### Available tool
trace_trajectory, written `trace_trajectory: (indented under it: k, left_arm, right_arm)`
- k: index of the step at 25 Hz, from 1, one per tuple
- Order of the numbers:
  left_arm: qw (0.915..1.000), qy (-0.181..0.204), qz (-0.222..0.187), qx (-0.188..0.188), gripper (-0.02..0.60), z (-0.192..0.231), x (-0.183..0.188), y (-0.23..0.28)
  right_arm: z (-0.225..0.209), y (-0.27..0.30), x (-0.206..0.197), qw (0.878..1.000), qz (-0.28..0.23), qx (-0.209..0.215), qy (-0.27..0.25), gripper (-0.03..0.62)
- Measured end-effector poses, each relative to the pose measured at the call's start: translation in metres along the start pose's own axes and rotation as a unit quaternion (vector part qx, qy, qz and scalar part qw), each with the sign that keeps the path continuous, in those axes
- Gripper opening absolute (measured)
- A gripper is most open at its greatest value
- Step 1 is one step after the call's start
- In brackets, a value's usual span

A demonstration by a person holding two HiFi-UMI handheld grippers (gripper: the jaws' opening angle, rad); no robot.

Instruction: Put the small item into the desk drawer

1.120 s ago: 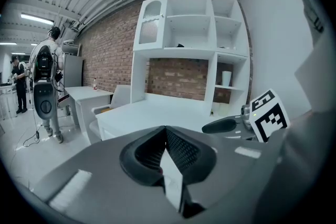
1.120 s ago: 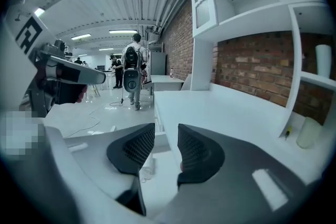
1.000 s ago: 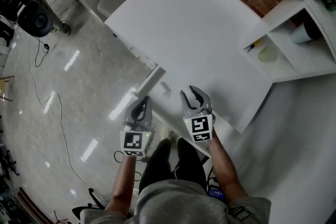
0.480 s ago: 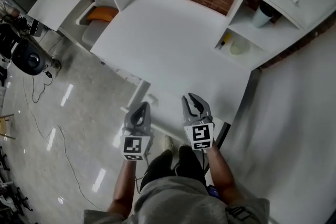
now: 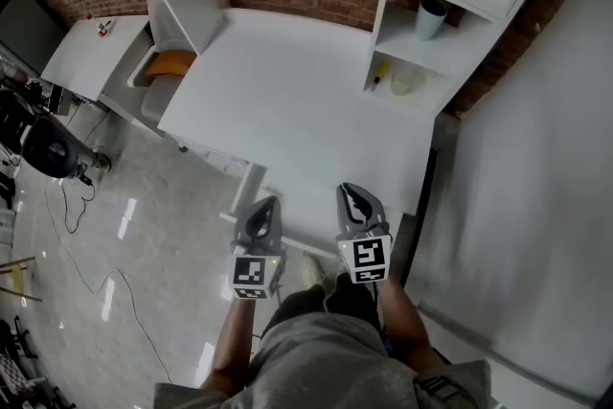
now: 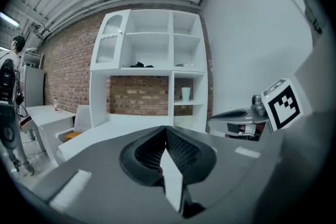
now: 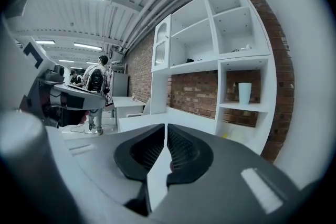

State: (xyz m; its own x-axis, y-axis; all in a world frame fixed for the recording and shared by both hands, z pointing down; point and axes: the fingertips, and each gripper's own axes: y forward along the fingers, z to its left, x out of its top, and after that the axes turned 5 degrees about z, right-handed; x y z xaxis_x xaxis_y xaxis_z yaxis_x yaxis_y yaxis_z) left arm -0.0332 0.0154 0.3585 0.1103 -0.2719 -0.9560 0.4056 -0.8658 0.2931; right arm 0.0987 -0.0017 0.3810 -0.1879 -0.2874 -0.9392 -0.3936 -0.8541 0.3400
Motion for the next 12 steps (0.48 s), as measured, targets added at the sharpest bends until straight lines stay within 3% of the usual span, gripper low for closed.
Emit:
trace_trajectory:
  k: [12]
  left_arm:
    - [0.9988,0.018,-0.009,-0.044,0.012,-0.025,0.008,-0.006]
  right_arm:
    - [-0.010,-0.044,0.000,0.999,-0.011,-0.050,0.011,0.003]
